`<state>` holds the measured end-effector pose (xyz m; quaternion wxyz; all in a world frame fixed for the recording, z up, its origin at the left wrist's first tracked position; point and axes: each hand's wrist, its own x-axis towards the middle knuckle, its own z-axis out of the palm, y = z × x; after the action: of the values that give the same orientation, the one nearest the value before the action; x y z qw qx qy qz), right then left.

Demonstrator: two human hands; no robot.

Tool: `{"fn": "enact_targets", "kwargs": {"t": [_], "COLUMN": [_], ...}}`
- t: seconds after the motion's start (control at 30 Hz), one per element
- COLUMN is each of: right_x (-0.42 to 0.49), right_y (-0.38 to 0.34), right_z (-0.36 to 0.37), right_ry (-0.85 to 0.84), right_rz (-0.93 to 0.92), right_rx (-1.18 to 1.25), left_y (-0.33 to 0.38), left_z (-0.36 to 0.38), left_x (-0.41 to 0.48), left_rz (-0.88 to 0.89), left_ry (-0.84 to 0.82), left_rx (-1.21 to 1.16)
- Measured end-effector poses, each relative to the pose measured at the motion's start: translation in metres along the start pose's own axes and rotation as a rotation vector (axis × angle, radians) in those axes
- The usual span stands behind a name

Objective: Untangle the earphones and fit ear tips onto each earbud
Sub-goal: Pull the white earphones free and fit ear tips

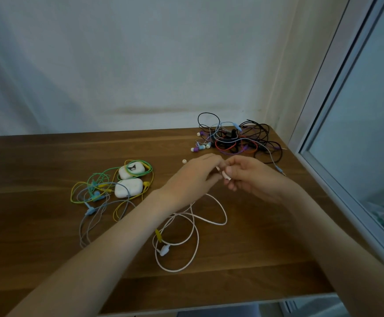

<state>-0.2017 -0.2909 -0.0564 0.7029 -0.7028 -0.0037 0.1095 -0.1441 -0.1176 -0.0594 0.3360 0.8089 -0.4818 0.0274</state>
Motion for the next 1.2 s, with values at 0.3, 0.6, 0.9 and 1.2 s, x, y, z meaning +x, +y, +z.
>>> {"fn": "enact_targets", "kwargs": {"t": [0.3,0.6,0.9,1.2], "right_x": [0.036,0.033,0.021,0.022], "right_y": [0.043,0.047,0.031,0.028], "right_z": [-0.032,-0.026,0.016,0.023], "right_ry": [0.526,0.525,0.442,0.399], "right_rz": [-0.092,-0.198,-0.295,-0.144], "right_rx": [-0.949,-1.079,-0.532,-0.213], "left_y": [-0.023,-0.037,-0.037,-0.036], "left_z": [0.017,0.019,0.019,0.018], "left_x": [-0.01,-0.013,-0.013,-0.014], "left_rz": [-0.435,-0.584,-0.533,-0.536], "left_ry": [0.079,0.107,0.026,0.059], "left_rx": [-0.397,-0.799,-0.843,-0.882]}}
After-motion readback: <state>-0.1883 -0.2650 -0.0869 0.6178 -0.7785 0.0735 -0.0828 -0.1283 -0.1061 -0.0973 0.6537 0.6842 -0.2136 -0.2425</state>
